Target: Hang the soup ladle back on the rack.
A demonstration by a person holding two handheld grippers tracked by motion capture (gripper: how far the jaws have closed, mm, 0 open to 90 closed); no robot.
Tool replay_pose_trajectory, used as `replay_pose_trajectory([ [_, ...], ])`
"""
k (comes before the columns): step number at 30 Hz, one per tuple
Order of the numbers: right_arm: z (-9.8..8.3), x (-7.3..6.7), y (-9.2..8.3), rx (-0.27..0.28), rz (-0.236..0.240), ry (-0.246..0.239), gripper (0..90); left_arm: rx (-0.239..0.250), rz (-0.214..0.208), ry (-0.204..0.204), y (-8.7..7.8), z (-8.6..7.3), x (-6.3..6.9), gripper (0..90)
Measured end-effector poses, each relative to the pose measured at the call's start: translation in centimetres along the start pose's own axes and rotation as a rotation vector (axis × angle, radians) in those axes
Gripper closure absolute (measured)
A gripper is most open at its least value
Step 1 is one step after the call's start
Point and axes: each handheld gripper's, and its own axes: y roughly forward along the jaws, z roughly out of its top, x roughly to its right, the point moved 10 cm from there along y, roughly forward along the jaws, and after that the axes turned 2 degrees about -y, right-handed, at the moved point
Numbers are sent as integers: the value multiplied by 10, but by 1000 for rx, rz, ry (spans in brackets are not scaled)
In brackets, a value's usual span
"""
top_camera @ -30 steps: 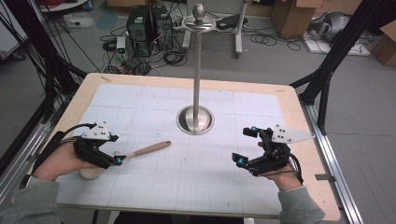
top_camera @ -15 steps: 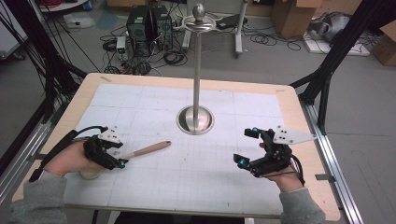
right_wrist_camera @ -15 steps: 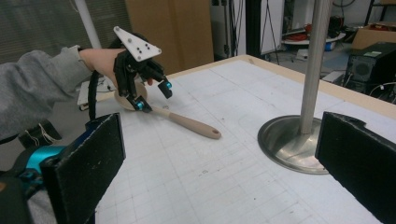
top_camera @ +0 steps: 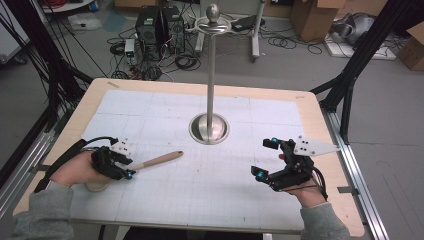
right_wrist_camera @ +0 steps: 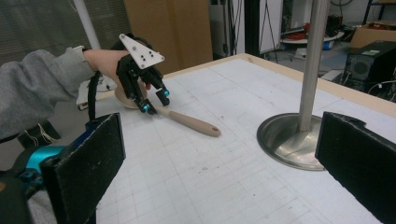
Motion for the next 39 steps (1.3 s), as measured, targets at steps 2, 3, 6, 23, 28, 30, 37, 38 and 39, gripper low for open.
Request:
replay_pose_trajectory([
  [2,0,0,0,-1,1,1,3,-4,1,-2,0,-1,0,559],
  [3,-1,0,0,-2,1,1,4,-10,-1,-1,1,-1,0,559],
  [6,-1,0,0,-4,2,4,4,-14,-2,-3,2,-2,0,574],
  [23,-2,1,0,-3,1,6,4,-10,-62,-2,0,-6,2,769],
  [28,-1,1,0,1,0,1,4,-7,-59,7,0,-5,2,773],
  [30,-1,1,0,-1,1,1,4,-4,-56,5,0,-5,2,774],
  [37,-1,2,-1,-1,1,7,4,47,-30,-23,-13,-4,-2,775],
  [38,-1,2,-1,-1,1,7,4,47,-30,-23,-13,-4,-2,775],
  [39,-1,2,0,0,0,6,4,81,-22,-27,-20,-1,-2,775],
])
